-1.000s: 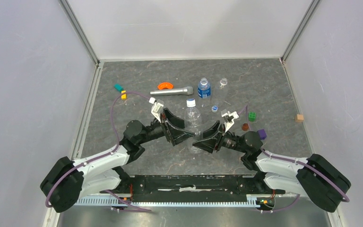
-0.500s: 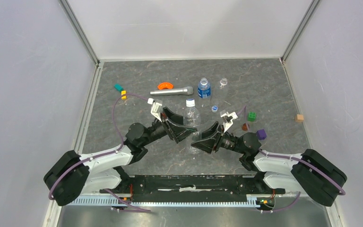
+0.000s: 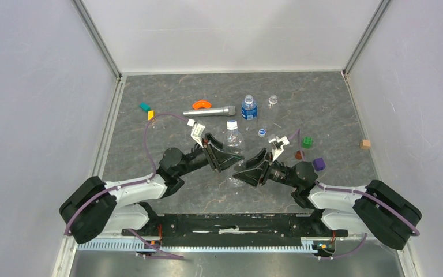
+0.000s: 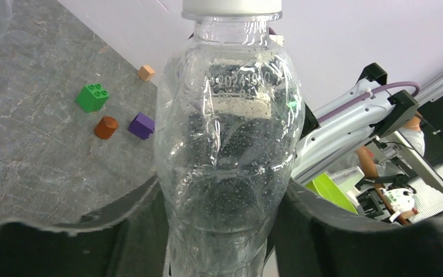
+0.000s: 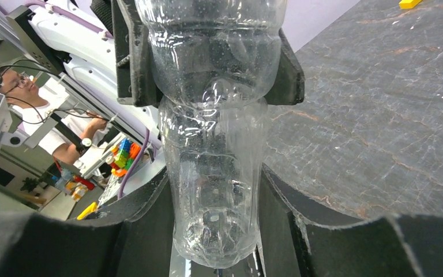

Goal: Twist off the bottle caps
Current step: Pick up the plastic bottle from the corner of the board.

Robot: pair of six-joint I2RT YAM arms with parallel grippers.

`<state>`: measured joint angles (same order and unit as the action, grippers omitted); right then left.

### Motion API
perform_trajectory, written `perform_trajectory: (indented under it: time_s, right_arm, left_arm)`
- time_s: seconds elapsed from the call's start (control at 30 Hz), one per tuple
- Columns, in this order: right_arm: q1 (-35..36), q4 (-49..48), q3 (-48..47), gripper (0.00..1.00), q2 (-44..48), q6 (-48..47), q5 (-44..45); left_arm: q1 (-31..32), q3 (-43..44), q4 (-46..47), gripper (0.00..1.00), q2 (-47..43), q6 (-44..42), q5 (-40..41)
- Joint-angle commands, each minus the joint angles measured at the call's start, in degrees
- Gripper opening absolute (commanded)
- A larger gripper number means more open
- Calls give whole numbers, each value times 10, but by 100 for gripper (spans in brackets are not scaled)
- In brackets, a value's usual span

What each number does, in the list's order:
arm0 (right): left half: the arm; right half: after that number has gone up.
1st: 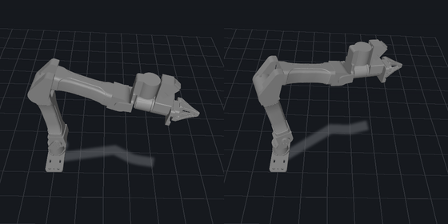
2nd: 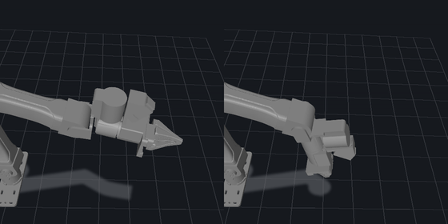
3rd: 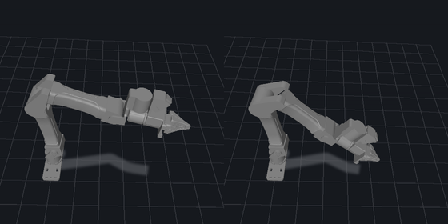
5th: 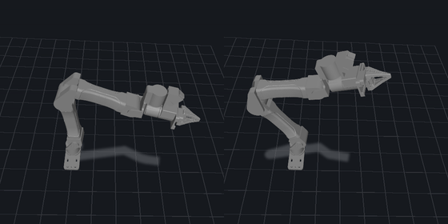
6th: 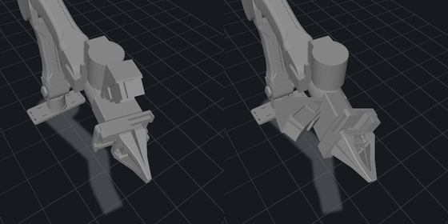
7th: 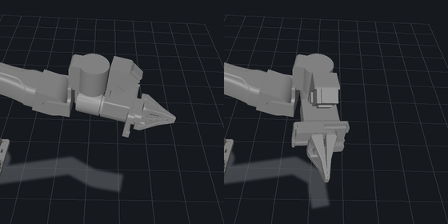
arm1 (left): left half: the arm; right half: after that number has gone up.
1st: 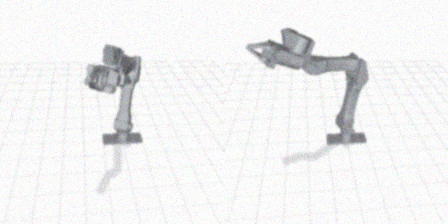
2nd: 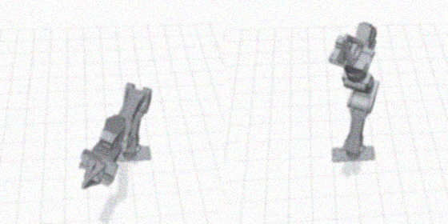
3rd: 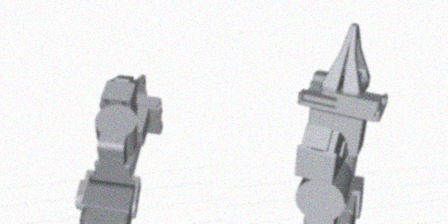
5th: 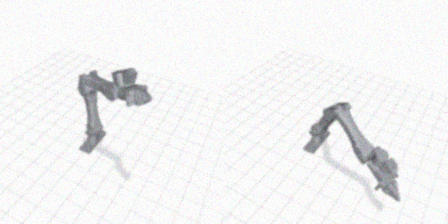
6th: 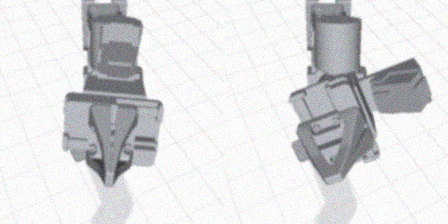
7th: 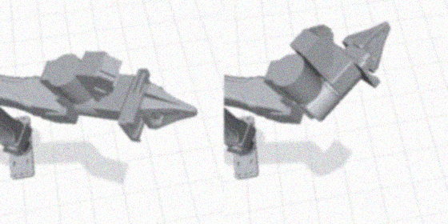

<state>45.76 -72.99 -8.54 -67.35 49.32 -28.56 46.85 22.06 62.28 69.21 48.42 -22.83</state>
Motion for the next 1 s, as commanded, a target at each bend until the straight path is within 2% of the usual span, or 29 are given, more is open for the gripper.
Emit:
perform_trajectory:
  time_s: [0.0,0.13,0.23,0.3,0.43,0.63,0.77,0.87,0.97]
  right_arm:
    - [5,-41,0,42,-2,-2,-2]
    - [5,-42,1,46,-4,-2,-2]
    - [4,-39,3,58,-4,-3,-6]
    - [4,-25,7,66,3,-11,-3]
    - [4,31,13,74,31,-37,17]
    - [3,173,5,76,84,-100,45]
    - [0,293,4,77,155,-135,125]
    - [-6,385,-16,78,205,-153,181]
    - [-12,447,-56,77,236,-171,185]
  left_arm:
    - [3,11,36,49,-3,8,5]
    - [3,19,6,36,-10,-5,-1]
    - [2,22,-30,33,-19,-24,1]
    - [3,31,-83,30,-31,-51,1]
    - [3,49,-210,21,-63,-114,4]
    - [3,69,-395,15,-126,-213,68]
    - [3,98,-532,14,-146,-301,94]
    - [3,126,-616,14,-135,-363,71]
    - [2,152,-684,15,-112,-403,24]
